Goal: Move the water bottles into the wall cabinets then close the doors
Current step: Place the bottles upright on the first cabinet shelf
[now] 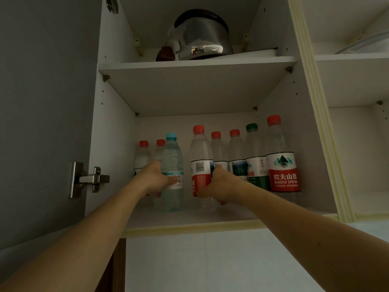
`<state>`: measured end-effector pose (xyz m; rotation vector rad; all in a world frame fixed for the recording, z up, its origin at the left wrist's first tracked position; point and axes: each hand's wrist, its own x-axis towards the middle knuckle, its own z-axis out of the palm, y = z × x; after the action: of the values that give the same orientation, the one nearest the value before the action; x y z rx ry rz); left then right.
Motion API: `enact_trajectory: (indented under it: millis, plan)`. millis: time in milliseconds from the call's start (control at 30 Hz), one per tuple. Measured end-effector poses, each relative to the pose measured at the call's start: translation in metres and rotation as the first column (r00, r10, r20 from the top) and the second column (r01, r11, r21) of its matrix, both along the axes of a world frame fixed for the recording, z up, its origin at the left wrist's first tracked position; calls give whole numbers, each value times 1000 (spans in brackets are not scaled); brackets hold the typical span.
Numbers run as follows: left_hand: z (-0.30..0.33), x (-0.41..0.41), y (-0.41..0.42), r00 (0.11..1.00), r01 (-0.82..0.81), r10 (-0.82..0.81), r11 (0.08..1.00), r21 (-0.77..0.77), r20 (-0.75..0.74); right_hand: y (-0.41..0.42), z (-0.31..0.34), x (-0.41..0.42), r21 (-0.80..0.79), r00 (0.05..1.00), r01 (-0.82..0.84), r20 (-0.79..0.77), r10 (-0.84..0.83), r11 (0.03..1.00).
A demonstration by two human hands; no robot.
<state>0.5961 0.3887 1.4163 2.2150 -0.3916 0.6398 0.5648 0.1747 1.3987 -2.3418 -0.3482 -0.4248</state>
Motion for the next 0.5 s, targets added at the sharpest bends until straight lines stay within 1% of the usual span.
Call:
enact_trajectory:
  millis: [100, 200, 300, 367, 433, 500]
  plan:
    - [-3, 7, -2, 998, -41, 40, 999, 23, 47, 14, 3, 12, -3, 999, 4, -32, -4, 1000]
    - [-6, 14, -5, 997, -51, 51, 999, -2, 54, 25, 3, 24, -72, 998, 56, -7, -56, 996]
    - [-7, 22, -8, 996, -62, 61, 998, 7, 60, 31, 3, 31, -120, 997, 72, 18, -70, 990]
    - [-7, 29, -9, 995, -74, 72, 997, 26, 65, 34, 6, 30, -197, 997, 82, 3, -83, 977]
    - [-5, 34, -9, 995, -84, 81, 996, 42, 57, 37, 11, 29, -308, 995, 96, -2, -102, 946]
    - [-3, 40, -9, 993, -105, 100, 990, 96, 60, 40, 16, 26, -379, 991, 126, 5, -134, 917]
